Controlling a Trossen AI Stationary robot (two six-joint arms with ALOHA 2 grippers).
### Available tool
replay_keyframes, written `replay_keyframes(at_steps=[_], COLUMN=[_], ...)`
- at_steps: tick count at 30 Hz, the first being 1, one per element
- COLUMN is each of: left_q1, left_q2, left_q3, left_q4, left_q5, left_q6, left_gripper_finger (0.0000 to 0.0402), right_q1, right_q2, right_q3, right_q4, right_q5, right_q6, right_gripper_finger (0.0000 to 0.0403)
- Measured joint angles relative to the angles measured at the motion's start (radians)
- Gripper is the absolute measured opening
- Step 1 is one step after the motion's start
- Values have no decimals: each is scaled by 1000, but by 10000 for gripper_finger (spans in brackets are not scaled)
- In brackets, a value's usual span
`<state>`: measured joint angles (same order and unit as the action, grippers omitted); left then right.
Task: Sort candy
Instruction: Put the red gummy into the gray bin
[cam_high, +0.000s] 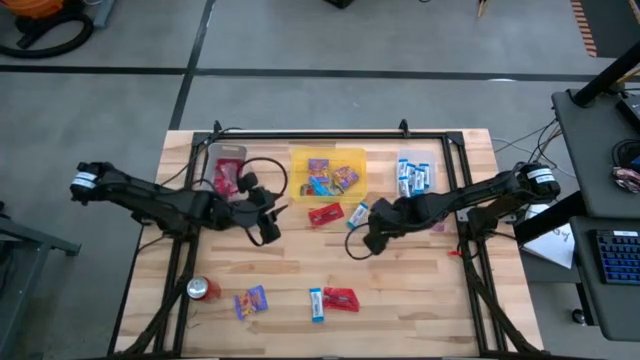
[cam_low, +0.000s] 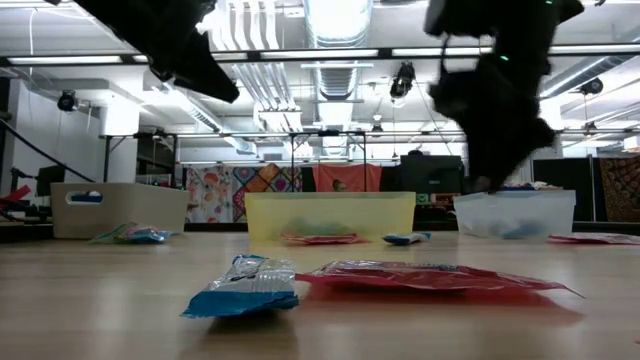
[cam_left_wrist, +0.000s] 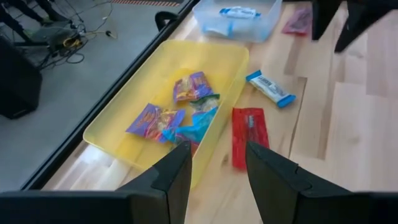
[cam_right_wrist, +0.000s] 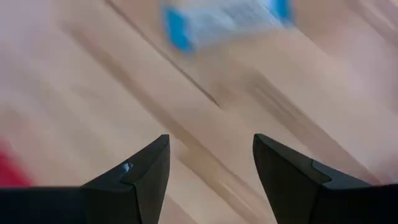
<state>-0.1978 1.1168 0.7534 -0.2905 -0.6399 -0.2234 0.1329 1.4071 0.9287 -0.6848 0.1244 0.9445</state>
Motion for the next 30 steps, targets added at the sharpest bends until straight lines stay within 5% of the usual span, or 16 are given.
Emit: replay_keyframes(at_steps=[10, 30], left_q1=[0, 2], left_q2=[30, 58], left_q3=[-3, -3], left_q4=[0, 53], left_q5=[-6, -8], left_q6=[5, 48], left_gripper_finger=[134, 134], right_q1=[0, -1], right_q2=[0, 0], right_q3=[-8, -139], right_q4=[-459, -450], right_q5=[7, 7], right_q6=[191, 189], right_gripper_finger=[219, 219])
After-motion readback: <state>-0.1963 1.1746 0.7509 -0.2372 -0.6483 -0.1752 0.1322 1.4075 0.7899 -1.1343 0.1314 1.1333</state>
